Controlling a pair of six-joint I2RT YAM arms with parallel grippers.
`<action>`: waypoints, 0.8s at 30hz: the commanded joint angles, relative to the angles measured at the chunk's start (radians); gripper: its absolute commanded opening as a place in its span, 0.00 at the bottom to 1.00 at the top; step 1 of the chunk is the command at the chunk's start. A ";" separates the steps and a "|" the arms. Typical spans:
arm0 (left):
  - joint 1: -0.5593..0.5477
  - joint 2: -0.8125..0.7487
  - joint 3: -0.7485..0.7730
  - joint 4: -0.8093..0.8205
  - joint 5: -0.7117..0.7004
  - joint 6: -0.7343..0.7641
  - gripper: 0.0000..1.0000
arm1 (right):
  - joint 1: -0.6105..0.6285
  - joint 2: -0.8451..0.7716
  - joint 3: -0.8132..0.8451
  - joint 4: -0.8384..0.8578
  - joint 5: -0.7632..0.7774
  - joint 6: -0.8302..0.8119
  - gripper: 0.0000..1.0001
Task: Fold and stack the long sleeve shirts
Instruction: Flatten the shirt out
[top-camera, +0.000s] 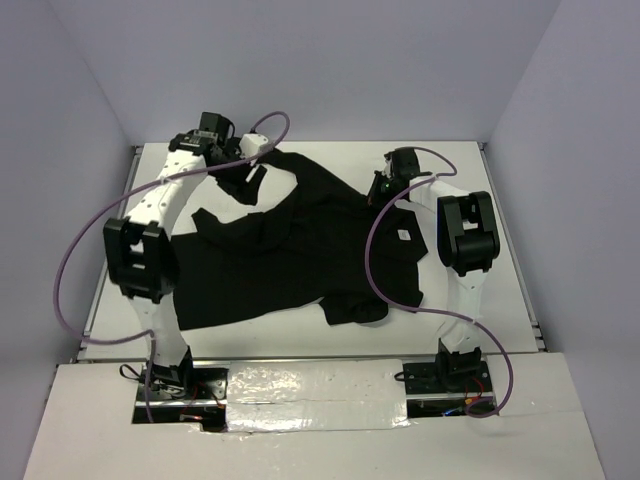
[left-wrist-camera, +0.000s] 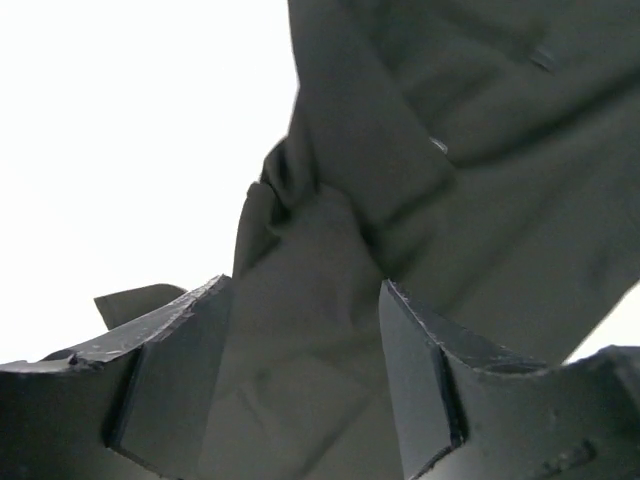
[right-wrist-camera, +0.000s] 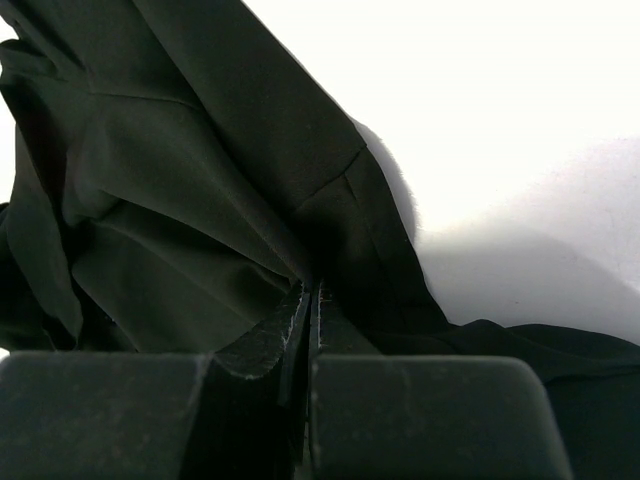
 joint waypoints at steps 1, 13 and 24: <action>-0.010 0.121 0.014 0.077 0.002 -0.167 0.74 | -0.005 -0.049 0.016 0.018 -0.011 0.001 0.00; -0.050 0.246 -0.029 0.146 -0.032 -0.169 0.62 | -0.008 -0.055 0.010 -0.008 0.019 -0.016 0.00; 0.066 0.137 0.010 0.091 -0.116 -0.135 0.00 | -0.051 -0.095 -0.028 0.013 0.030 -0.010 0.00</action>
